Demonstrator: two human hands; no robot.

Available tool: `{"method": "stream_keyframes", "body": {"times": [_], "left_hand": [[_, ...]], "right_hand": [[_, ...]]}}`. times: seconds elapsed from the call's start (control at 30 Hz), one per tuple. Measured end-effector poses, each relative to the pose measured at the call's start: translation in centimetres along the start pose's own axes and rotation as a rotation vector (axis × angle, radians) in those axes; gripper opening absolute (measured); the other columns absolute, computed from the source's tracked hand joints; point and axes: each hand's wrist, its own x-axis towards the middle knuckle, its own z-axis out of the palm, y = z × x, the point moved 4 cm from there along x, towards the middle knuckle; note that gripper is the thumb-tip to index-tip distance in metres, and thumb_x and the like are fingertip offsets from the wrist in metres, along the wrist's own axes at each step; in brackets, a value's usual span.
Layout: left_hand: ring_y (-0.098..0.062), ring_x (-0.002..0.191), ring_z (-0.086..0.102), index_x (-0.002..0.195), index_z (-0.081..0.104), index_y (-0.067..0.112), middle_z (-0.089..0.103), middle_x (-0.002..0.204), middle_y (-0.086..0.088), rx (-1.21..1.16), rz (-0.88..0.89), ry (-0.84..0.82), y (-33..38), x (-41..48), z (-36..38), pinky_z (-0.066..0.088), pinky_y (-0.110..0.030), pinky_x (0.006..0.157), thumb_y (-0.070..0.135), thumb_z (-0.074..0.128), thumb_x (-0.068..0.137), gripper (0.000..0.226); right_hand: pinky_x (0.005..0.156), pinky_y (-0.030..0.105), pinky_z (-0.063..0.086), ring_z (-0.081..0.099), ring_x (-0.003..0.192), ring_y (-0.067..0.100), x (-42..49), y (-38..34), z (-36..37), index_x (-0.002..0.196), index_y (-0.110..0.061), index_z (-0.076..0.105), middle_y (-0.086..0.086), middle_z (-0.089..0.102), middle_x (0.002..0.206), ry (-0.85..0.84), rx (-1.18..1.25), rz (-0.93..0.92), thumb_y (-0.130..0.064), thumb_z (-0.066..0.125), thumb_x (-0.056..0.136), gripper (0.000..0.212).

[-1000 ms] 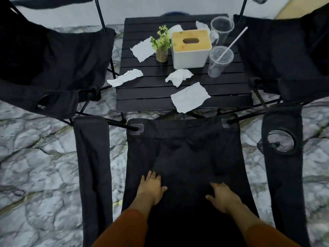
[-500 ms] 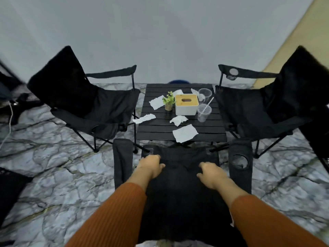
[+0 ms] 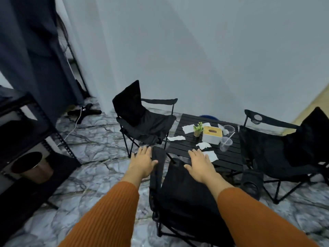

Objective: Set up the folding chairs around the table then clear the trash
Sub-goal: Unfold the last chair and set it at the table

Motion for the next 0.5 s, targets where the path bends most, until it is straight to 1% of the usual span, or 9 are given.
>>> {"method": "stream_keyframes", "body": {"times": [0.23, 0.37, 0.5], "left_hand": [[-0.025, 0.151, 0.000, 0.155, 0.003, 0.017, 0.001, 0.164, -0.005, -0.001, -0.211, -0.028, -12.7, -4.7, -2.1, 0.007, -0.049, 0.122, 0.052, 0.036, 0.098, 0.074], [-0.025, 0.151, 0.002, 0.155, 0.006, 0.015, 0.004, 0.164, -0.006, 0.007, -0.259, -0.008, -19.5, -6.0, -3.9, 0.006, -0.051, 0.122, 0.053, 0.036, 0.098, 0.074], [-0.023, 0.151, 0.001, 0.155, 0.008, 0.016, 0.005, 0.164, -0.004, 0.017, -0.296, 0.009, -25.6, -5.6, -6.2, 0.006, -0.049, 0.121, 0.054, 0.036, 0.098, 0.074]], "right_hand": [[0.123, 0.047, 0.008, 0.008, 0.150, 0.024, 1.4, -11.1, -1.1, 0.152, -0.012, 0.016, 0.007, 0.016, 0.161, 0.028, -0.031, -0.168, -0.036, 0.044, 0.099, 0.065], [0.123, 0.045, 0.008, 0.006, 0.150, 0.026, 2.8, -17.8, -0.4, 0.152, -0.011, 0.014, 0.008, 0.014, 0.161, 0.005, -0.014, -0.211, -0.036, 0.043, 0.100, 0.065], [0.123, 0.047, 0.009, 0.005, 0.150, 0.026, 4.6, -23.7, 0.9, 0.152, -0.011, 0.013, 0.007, 0.013, 0.162, -0.014, -0.001, -0.217, -0.035, 0.043, 0.100, 0.065]]}}
